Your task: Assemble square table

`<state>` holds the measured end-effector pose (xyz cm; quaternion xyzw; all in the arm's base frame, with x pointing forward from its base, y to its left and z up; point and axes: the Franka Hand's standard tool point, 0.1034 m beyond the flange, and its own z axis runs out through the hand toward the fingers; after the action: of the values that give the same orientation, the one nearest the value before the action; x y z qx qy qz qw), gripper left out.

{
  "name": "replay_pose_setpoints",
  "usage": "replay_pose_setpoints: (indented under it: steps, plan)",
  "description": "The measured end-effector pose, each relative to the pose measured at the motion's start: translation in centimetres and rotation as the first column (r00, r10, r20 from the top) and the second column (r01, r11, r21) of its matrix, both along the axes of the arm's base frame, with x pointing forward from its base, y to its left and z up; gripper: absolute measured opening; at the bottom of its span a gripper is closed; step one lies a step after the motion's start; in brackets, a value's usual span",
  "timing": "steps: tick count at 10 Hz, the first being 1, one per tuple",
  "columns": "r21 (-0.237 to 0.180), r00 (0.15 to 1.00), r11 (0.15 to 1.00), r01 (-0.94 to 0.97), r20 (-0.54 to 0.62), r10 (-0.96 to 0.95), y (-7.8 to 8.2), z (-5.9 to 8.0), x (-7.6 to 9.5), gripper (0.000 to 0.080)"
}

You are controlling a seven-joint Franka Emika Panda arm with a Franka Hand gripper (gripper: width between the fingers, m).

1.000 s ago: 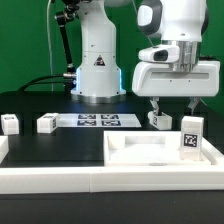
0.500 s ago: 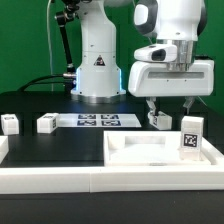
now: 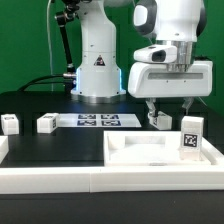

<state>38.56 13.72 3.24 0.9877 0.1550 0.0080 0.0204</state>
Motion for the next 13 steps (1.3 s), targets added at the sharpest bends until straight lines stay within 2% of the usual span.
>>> replay_pose_setpoints:
  steps: [2,4,7,10,13]
  plan:
    - [-0.009,0.999,1.000,-0.023,-0.031,0.022,-0.34,-0.01,0.26,0.0649]
    - [-0.047,0.985,0.999,-0.017,-0.173,0.008,-0.43,0.03,-0.26,0.0649]
    - [-0.100,0.943,0.995,-0.017,-0.333,-0.018,-0.43,-0.09,-0.18,0.0649]
    - [-0.160,0.871,0.987,-0.032,-0.489,-0.051,-0.46,-0.35,-0.17,0.0649]
    - [-0.235,0.762,0.971,-0.046,-0.637,-0.118,-0.81,-0.62,-0.62,0.0649]
